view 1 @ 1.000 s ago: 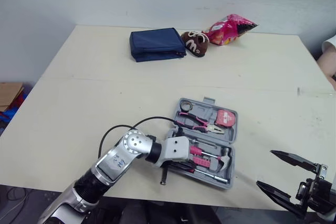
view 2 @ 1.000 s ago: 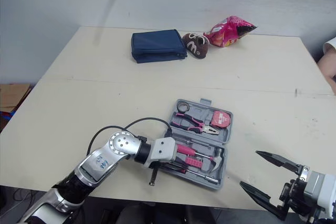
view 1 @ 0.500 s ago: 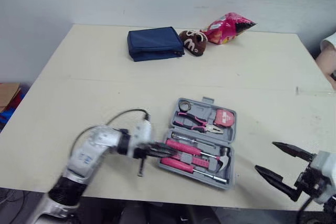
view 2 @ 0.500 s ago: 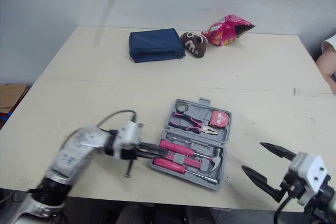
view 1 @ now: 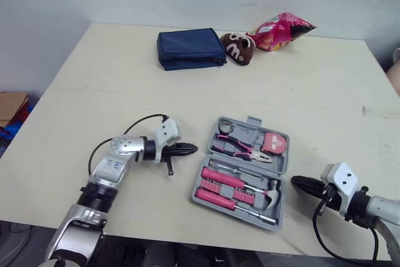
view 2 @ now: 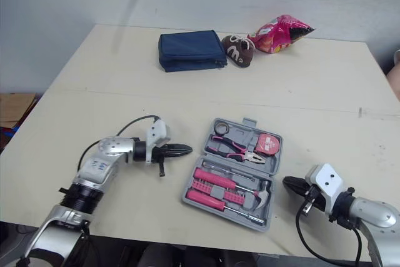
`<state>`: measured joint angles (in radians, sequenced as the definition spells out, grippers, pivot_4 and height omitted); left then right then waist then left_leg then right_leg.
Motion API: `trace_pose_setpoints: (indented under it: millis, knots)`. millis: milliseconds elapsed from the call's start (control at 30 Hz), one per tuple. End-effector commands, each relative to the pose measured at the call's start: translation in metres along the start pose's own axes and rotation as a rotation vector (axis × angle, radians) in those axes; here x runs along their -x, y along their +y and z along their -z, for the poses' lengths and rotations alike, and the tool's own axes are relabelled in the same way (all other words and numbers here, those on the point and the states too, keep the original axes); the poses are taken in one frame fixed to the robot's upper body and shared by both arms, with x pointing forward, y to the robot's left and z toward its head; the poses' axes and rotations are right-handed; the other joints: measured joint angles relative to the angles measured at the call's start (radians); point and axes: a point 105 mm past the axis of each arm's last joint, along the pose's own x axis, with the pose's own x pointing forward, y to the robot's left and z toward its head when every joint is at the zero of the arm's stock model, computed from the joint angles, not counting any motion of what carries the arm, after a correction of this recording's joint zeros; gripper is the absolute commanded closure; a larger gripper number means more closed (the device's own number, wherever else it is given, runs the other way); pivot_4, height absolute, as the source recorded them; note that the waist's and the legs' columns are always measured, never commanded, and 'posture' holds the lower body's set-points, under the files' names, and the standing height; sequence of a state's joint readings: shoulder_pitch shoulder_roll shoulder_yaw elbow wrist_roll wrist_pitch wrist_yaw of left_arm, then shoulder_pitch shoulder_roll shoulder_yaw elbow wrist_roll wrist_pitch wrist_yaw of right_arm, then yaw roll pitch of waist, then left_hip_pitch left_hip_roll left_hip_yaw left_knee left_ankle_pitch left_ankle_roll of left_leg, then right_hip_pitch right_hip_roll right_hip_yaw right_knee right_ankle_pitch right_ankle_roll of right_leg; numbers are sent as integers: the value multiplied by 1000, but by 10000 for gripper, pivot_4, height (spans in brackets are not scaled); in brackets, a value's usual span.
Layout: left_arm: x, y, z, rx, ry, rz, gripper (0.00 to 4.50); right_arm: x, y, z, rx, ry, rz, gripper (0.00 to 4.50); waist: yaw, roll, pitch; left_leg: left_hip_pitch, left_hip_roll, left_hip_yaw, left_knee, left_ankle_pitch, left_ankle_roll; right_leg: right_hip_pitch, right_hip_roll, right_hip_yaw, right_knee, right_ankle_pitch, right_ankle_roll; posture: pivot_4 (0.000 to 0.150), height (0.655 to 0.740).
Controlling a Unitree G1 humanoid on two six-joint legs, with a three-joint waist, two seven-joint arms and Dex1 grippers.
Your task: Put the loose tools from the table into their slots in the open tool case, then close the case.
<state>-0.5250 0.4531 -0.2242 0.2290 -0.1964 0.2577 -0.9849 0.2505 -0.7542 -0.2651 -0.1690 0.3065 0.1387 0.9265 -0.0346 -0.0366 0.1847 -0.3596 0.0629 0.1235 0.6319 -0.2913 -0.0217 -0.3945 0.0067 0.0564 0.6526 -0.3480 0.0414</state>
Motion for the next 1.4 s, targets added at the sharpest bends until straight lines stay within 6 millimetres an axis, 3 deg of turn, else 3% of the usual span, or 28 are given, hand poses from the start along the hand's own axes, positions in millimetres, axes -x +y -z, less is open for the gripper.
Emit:
trace_pose_setpoints:
  millis: [33, 233, 600, 867, 1033, 1133, 1233, 1367, 1400]
  knots:
    - [-13, 0, -7, -35, 2, 1, 45000, -12, 4, 2, 4, -9, -34, 44265, -4, 0, 0, 0, 0, 0, 1, 0, 0, 0, 0, 0, 0, 0, 0, 1500, 7400]
    - [-22, -16, -14, -23, -20, 61, 45000, -36, 13, -9, 12, -65, -90, 44265, -22, -1, 0, 3, 0, 0, 1, 1, 0, 2, 0, 0, 4, 0, 0, 1500, 7400]
    - [5, -18, -3, 24, 19, -27, 45000, -65, 18, -26, 50, -105, -143, 44265, -54, -2, 0, 7, 1, 0, 1, 3, 1, 2, 1, 0, 9, 2, -2, 1500, 7400]
    - [20, -15, 3, 50, 53, -90, 45000, -73, 11, -34, 85, -68, -156, 44265, -54, -2, 0, 7, 2, 0, 0, 5, 1, 2, 1, 0, 9, 3, -4, 1500, 7400]
    - [35, 1, 13, 50, 98, -185, 45000, -59, -8, -34, 115, -24, -96, 44265, -50, -2, 0, 7, 1, 0, 0, 5, 1, 2, 1, 0, 9, 4, -4, 1500, 7400]
    - [51, 16, 10, 65, 83, -263, 45000, -40, -42, -33, 183, 26, 98, 44265, -45, -2, 0, 6, 1, -1, -1, 5, 1, 2, 1, 0, 8, 4, -4, 1500, 7400]
    - [72, 25, -4, 79, 71, -291, 37160, -14, -46, -39, 93, 2, 74, 35882, -39, -2, 1, 4, 0, -1, -1, 5, 1, 0, 0, 0, 7, 4, -3, 1500, 7400]
    - [78, 16, -16, 256, 120, -240, 18811, 4, -55, -44, -108, 74, 166, 15637, -31, -1, 1, 2, 1, -1, -1, 4, -1, -1, 0, 0, 6, 2, -2, 1500, 7400]
    - [74, 14, -25, 303, 119, -226, 14184, 6, -55, -45, -255, 136, 175, 10633, -31, -1, 2, 1, 1, -1, -1, 4, -1, -1, 0, 0, 6, 2, -2, 1500, 7400]
